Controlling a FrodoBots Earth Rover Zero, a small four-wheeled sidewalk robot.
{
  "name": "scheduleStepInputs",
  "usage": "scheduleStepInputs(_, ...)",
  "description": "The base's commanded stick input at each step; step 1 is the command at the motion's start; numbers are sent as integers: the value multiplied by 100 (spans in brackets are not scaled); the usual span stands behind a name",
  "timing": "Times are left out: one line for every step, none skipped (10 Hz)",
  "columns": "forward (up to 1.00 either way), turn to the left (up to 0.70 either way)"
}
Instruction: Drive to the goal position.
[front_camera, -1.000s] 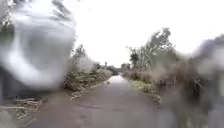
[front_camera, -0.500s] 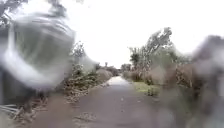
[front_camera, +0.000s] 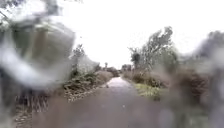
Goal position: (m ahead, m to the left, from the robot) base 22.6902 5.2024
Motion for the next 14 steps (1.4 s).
scheduleStepInputs(85, 0)
scheduleStepInputs(85, 0)
scheduleStepInputs(85, 0)
scheduleStepInputs(85, 0)
scheduleStepInputs(85, 0)
scheduleStepInputs(85, 0)
scheduleStepInputs(85, 0)
scheduleStepInputs(85, 0)
scheduleStepInputs(85, 0)
scheduleStepInputs(85, 0)
scheduleStepInputs(85, 0)
scheduleStepInputs(85, 0)
scheduleStepInputs(85, 0)
scheduleStepInputs(85, 0)
